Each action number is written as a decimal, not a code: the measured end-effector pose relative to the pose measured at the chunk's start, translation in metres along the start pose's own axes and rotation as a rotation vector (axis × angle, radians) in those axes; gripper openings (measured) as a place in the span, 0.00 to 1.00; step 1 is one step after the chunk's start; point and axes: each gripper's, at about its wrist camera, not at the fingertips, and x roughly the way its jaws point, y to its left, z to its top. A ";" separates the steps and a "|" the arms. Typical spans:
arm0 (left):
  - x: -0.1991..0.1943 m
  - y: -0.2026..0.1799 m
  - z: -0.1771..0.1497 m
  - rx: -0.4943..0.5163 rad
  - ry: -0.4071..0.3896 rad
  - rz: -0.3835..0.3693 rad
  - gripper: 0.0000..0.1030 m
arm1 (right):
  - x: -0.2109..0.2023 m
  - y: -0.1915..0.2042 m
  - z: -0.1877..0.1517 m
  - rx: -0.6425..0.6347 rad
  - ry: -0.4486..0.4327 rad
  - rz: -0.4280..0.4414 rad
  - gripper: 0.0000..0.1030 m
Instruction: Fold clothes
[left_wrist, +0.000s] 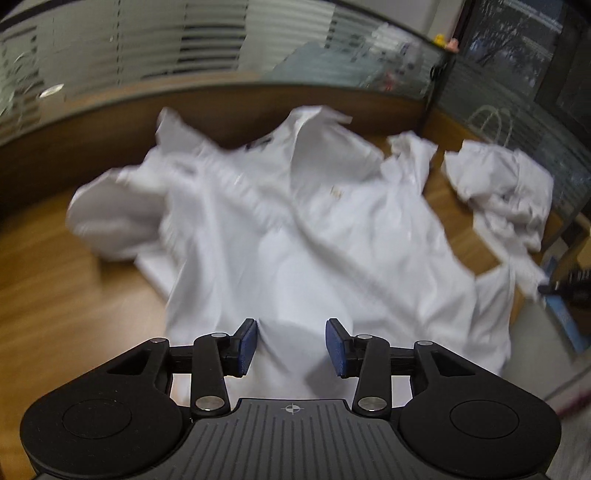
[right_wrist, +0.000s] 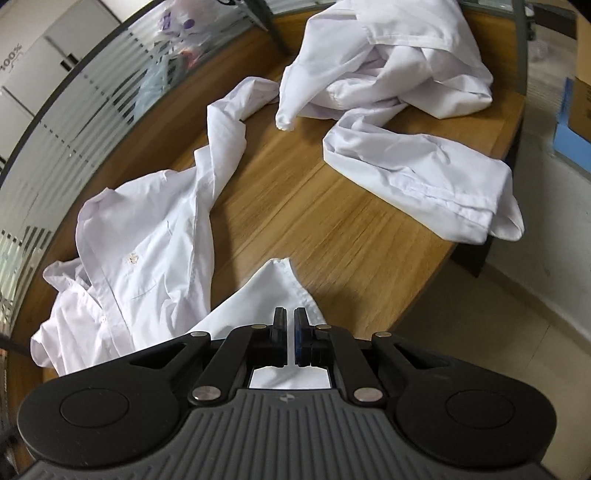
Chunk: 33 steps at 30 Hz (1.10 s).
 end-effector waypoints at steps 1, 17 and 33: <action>0.007 -0.004 0.010 0.003 -0.008 -0.014 0.47 | 0.002 0.000 0.001 -0.008 -0.001 -0.001 0.06; 0.118 -0.110 0.116 0.192 -0.016 -0.161 0.62 | 0.038 -0.006 0.019 -0.046 0.013 0.021 0.25; 0.253 -0.206 0.152 0.258 0.179 -0.139 0.62 | 0.060 -0.032 0.029 0.091 0.065 0.150 0.31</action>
